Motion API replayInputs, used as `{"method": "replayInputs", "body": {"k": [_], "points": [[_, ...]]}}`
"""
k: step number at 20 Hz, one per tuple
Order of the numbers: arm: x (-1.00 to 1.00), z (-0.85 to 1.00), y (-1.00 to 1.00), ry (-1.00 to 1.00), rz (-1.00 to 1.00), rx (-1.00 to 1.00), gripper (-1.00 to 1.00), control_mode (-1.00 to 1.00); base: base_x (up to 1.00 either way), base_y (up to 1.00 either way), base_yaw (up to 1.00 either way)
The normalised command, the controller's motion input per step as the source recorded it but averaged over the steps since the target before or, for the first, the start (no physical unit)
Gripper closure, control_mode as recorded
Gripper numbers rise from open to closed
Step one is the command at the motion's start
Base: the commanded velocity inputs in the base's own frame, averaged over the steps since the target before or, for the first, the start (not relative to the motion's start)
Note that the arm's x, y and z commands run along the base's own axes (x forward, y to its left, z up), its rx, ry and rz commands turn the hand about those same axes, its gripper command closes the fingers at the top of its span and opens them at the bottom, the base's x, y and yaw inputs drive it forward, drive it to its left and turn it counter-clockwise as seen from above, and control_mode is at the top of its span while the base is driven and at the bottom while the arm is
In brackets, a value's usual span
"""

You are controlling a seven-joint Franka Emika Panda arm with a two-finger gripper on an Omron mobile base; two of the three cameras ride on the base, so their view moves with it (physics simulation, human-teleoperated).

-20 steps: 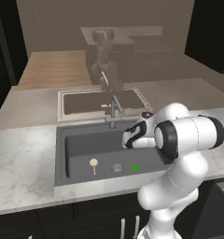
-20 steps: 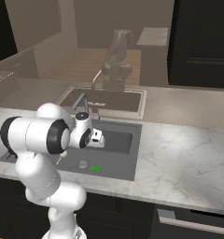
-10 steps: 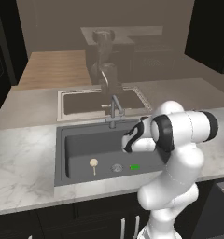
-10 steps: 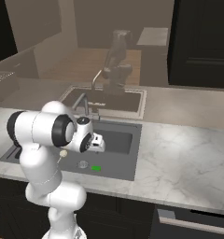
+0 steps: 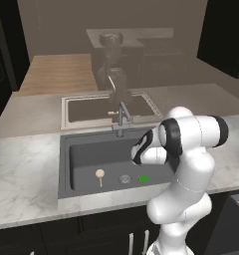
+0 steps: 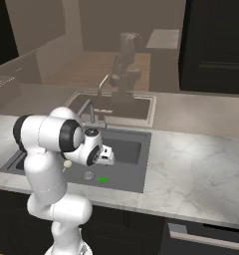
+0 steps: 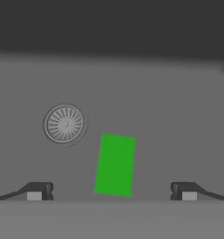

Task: Pick up the dish brush and sponge from the sink, and place them back in the cabinet, and close the cabinet doors.

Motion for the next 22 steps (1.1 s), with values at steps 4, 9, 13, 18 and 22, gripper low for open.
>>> {"method": "replayInputs", "body": {"k": [4,9,13,18,22], "points": [[0.02,-0.21,-0.04,0.01,0.0,0.0,-1.0,-1.0,0.0,0.0,0.0],[0.0,-0.2,0.0,0.0,0.0,0.0,-1.0,-1.0,0.0,0.0,0.0],[0.02,-0.14,0.0,0.0,0.0,0.0,-1.0,-1.0,0.0,0.0,0.0],[0.05,-0.24,0.0,0.0,0.0,0.0,-1.0,-1.0,0.0,0.0,0.0],[0.06,-0.22,0.0,0.0,0.0,0.0,-1.0,-1.0,0.0,0.0,0.0]]}}
